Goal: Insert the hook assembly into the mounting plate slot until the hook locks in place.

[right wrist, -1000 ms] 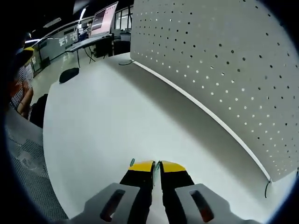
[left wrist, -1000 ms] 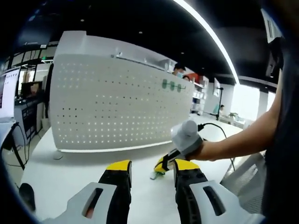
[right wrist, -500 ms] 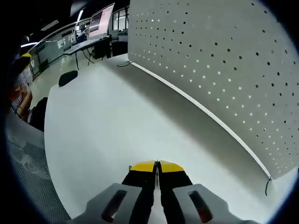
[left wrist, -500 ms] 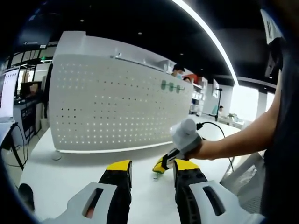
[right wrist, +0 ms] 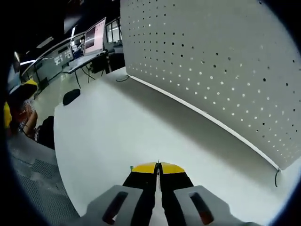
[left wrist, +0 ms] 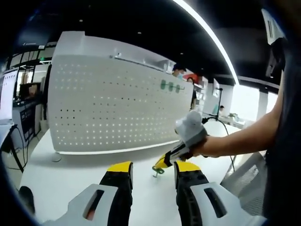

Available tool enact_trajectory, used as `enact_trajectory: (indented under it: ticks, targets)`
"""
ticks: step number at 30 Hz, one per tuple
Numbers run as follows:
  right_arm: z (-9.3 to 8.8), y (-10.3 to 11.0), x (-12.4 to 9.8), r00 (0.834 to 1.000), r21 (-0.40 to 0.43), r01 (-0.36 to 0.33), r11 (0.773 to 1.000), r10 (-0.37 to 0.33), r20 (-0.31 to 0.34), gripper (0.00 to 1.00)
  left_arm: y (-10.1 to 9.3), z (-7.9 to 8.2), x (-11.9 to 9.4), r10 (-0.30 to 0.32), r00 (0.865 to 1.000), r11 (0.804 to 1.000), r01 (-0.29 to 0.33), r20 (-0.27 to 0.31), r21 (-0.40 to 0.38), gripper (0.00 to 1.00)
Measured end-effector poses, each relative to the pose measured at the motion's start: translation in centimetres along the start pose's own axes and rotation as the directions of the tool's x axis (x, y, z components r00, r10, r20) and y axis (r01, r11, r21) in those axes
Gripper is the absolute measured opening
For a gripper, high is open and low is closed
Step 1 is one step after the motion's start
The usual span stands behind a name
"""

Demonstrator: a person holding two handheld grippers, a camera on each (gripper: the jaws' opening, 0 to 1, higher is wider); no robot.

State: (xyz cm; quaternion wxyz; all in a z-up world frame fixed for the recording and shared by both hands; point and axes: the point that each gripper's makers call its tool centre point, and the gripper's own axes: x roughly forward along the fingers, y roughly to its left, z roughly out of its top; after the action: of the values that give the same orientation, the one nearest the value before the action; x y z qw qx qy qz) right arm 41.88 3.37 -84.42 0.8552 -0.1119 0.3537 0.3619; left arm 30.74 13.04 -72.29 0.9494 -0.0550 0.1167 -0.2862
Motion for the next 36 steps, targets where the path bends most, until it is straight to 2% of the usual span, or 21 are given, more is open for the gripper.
enact_trajectory:
  ticks: [3, 6, 11, 14, 19, 25, 28, 36]
  targets:
    - [1.3, 1.1, -0.7, 0.998, 0.058, -0.044, 0.997, 0.041, 0.057, 0.00, 0.0, 0.0, 0.0, 0.000, 1.000, 1.000, 0.000, -0.001, 0.003, 0.36]
    - [2.8, 2.1, -1.5, 0.991, 0.070, -0.075, 0.995, 0.067, 0.113, 0.00, 0.0, -0.1, 0.0, 0.002, 1.000, 1.000, -0.002, -0.006, 0.005, 0.36]
    - [4.9, 4.1, -3.0, 0.978, 0.039, -0.105, 0.994, 0.096, 0.186, 0.00, 0.2, -0.1, 0.1, 0.012, 1.000, 1.000, -0.012, -0.009, -0.012, 0.35]
    - [5.7, 4.9, -3.7, 0.972, 0.029, -0.118, 0.993, 0.109, 0.209, 0.00, 0.6, -0.2, 0.2, 0.021, 1.000, 0.999, -0.021, -0.016, -0.035, 0.34]
    - [7.3, 6.4, -5.5, 0.953, 0.018, -0.147, 0.989, 0.137, 0.268, 0.00, 0.8, 1.1, 0.7, 0.018, 0.999, 0.993, -0.014, 0.030, -0.117, 0.31]
    - [9.5, 7.9, -7.3, 0.925, 0.023, -0.188, 0.982, 0.169, 0.341, 0.00, 0.6, 2.2, 1.8, 0.013, 0.998, 0.992, -0.006, 0.054, -0.130, 0.28]
    - [10.2, 8.5, -8.0, 0.913, 0.031, -0.208, 0.978, 0.182, 0.365, 0.00, 0.6, 2.6, 2.1, 0.014, 0.998, 0.988, -0.003, 0.068, -0.153, 0.26]
    - [11.3, 10.7, -9.4, 0.892, -0.008, -0.232, 0.973, 0.216, 0.396, 0.00, 1.1, 3.0, 2.1, 0.026, 0.996, 0.984, -0.010, 0.084, -0.180, 0.19]
